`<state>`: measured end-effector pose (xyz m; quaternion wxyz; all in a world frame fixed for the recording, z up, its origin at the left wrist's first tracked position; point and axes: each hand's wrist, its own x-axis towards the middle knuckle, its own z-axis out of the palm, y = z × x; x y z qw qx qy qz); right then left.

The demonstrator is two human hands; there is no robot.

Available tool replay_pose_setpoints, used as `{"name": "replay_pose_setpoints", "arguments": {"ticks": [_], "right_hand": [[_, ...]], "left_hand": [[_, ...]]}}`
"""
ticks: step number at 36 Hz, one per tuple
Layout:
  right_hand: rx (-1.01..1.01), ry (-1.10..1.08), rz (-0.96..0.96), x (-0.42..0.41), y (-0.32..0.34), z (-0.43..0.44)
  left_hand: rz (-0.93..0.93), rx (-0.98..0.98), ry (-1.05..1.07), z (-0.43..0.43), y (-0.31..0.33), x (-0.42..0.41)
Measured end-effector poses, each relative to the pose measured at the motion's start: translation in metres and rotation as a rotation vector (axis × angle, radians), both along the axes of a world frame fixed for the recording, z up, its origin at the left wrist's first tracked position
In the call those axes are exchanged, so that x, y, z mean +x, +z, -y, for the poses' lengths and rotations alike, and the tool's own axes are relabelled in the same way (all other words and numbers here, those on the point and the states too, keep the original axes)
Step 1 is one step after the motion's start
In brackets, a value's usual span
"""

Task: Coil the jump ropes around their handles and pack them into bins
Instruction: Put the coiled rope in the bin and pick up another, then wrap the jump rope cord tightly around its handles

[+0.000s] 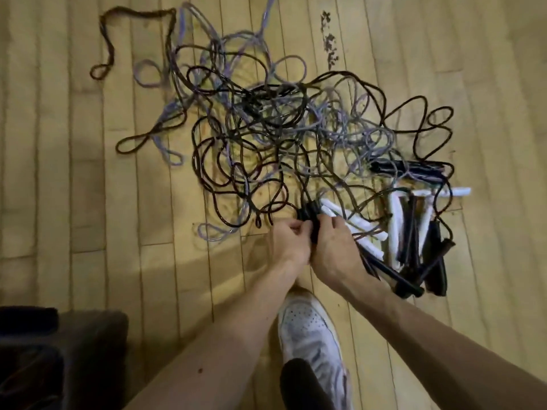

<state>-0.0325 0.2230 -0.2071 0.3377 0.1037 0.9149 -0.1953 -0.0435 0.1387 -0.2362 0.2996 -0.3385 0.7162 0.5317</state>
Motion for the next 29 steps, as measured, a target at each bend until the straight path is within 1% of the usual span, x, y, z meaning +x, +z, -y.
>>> {"name": "replay_pose_setpoints", "arguments": {"ticks": [2,4,6,9,13,16,19,22,24,27,28,29], "right_hand": [[-0.053,-0.083,0.049,0.0,-0.005,-0.001],[-0.133,-0.178,0.075,0.0,-0.008,-0.003],[-0.178,-0.218,0.079,-0.001,-0.009,-0.003],[-0.243,-0.285,0.085,0.003,-0.001,0.002],[-0.328,-0.265,0.055,0.002,0.016,0.007],[-0.478,-0.281,0.078,0.007,0.047,0.01],[-0.618,-0.281,0.177,0.008,0.104,0.006],[-0.746,-0.255,0.368,0.006,0.174,-0.004],[-0.783,-0.234,0.486,0.001,0.219,-0.008],[-0.873,-0.139,0.567,-0.001,0.307,-0.009],[-0.919,-0.096,0.552,0.003,0.343,-0.009],[-0.967,-0.072,0.545,0.001,0.364,-0.007]], "left_hand": [[0.032,0.056,-0.02,0.003,0.003,0.002],[0.058,0.107,-0.085,0.007,0.01,0.006],[0.049,0.129,-0.125,0.012,0.016,0.009],[0.067,0.171,-0.115,0.023,0.031,0.013],[0.06,0.185,-0.168,0.034,0.049,0.014],[0.0,0.181,-0.228,0.043,0.074,0.017],[-0.082,0.092,-0.286,0.053,0.114,0.017],[-0.201,0.007,-0.305,0.063,0.162,0.017],[-0.35,-0.044,-0.297,0.069,0.192,0.016],[-0.629,-0.167,-0.341,0.08,0.267,0.018],[-0.708,-0.162,-0.36,0.082,0.305,0.021],[-0.755,-0.113,-0.349,0.084,0.326,0.019]]}}
